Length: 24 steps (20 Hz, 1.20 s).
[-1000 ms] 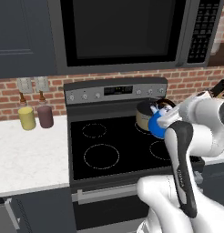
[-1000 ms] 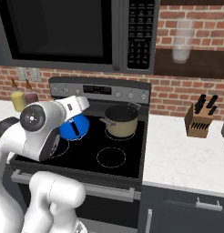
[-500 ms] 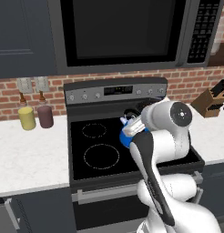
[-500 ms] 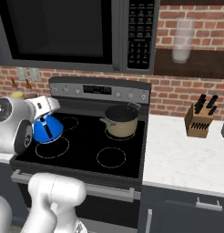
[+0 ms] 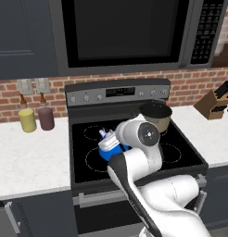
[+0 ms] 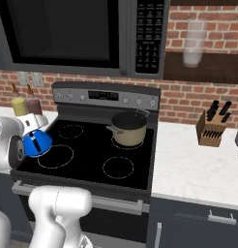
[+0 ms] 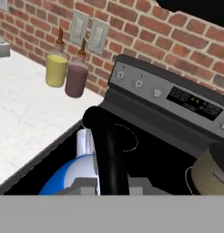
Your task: Pick the kettle from the counter and place it on a stove burner. Then turn the burner on.
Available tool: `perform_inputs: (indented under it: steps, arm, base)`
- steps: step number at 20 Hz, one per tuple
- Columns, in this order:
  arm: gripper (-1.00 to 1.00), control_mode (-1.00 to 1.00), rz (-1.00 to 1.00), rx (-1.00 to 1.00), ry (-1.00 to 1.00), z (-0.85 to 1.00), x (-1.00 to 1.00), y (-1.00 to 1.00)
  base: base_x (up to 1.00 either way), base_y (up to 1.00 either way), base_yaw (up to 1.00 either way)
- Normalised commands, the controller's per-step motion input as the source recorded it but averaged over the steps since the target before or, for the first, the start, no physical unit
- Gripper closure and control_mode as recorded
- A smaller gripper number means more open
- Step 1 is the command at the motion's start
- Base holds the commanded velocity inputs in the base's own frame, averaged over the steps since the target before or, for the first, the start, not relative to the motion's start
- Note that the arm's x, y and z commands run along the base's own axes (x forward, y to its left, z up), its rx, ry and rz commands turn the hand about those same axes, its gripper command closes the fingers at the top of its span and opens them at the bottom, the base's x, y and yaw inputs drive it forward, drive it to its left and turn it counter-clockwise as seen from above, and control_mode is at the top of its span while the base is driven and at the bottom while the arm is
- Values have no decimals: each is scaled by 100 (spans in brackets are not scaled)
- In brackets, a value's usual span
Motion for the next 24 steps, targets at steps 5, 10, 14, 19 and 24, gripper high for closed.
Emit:
perform_inputs:
  steps: [5,10,14,19,24]
  arm:
    - [100,-100,1,3,0,-34,25,12]
    - [100,-100,0,0,9,-40,80,0]
    - [100,-100,0,0,10,-37,75,0]
    - [100,-100,0,0,15,-7,1,8]
    - [100,-100,0,0,10,-30,14,12]
  base:
    - [0,0,0]
    - [0,0,0]
    - [0,0,0]
    - [0,0,0]
    - [0,0,0]
